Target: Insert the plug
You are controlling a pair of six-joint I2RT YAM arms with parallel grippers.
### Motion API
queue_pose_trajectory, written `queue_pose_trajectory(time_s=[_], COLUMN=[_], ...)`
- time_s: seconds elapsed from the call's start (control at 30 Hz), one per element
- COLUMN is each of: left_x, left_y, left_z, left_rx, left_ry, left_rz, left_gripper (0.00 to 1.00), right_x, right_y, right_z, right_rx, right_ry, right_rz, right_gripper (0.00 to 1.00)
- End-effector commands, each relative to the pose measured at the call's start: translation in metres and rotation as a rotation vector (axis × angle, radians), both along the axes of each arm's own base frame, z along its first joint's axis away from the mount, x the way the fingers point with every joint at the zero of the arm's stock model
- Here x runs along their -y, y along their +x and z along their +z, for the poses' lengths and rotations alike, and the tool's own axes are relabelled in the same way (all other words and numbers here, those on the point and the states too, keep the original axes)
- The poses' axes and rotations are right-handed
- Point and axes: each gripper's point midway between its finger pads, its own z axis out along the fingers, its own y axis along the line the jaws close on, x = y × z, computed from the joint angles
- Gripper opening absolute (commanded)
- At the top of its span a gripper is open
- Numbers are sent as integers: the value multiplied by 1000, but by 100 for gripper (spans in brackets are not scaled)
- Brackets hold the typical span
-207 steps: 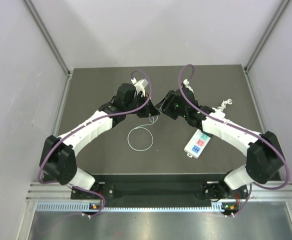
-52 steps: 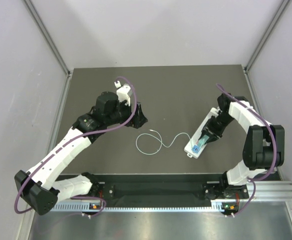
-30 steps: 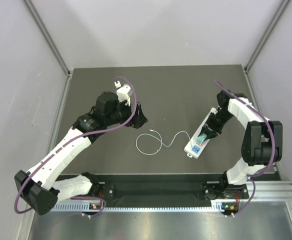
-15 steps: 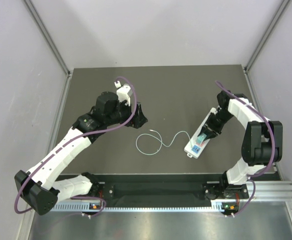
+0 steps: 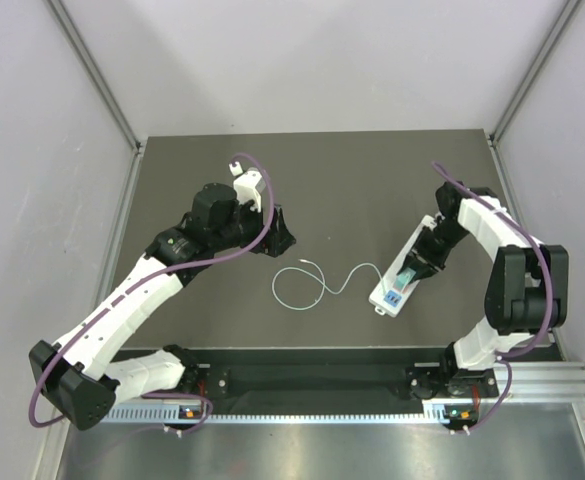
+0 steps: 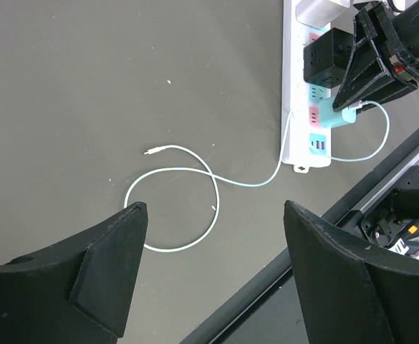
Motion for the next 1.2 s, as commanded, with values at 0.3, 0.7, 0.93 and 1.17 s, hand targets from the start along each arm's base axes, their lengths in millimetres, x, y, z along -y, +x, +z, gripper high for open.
queue_pose_trajectory(time_s=[0.3,0.7,0.93,1.17], left_x=[0,0,-1,-1], left_y=[-1,0,0,0], left_z=[11,9,10,11], left_rx=[48,44,47,50], left_ry=[-17,-14,-15,-16], left_rz=[-11,-11,-8,-8], left_gripper=[81,81,81,81], right_x=[1,0,3,11], right_y=[-4,5,11,13], right_z=[-1,-6,-4,-6], right_rx=[22,37,45,45], right_ry=[2,4,-14,-57], right_rz=[-5,0,11,29], right_gripper=[0,0,0,0])
